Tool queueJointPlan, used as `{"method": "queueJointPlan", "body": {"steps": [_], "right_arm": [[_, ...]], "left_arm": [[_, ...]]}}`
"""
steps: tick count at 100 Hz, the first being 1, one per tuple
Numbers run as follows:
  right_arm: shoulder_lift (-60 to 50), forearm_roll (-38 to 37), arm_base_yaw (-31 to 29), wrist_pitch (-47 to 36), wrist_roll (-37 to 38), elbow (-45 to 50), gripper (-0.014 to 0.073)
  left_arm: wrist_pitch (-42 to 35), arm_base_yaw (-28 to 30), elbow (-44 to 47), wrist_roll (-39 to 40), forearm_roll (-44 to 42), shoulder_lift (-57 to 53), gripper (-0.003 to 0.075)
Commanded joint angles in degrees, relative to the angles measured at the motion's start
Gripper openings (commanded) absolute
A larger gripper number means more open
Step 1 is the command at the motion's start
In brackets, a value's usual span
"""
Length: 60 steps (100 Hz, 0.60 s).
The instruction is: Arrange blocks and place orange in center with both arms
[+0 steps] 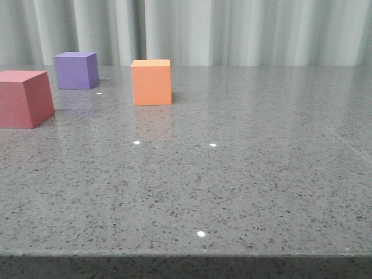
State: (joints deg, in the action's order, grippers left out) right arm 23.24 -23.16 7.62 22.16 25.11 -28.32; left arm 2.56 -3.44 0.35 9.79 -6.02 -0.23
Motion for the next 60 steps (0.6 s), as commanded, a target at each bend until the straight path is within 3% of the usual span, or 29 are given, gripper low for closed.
{"method": "queueJointPlan", "body": {"steps": [1,22,60], "right_arm": [[0.23,-2.44,-0.42,-4.14,-0.21,-1.50,0.0444],[0.23,-2.44,-0.42,-3.70,-0.21,-1.46,-0.0073],[0.23,-2.44,-0.42,-3.70,-0.15,-1.46,-0.0068]], "left_arm": [[-4.63,-0.34,2.41,0.33,0.07,-1.88,-0.0020],[-4.63,-0.34,2.41,0.33,0.07,-1.88,-0.0020],[-5.79,-0.34,1.36,0.33,0.29,-1.88,-0.0020]]}}
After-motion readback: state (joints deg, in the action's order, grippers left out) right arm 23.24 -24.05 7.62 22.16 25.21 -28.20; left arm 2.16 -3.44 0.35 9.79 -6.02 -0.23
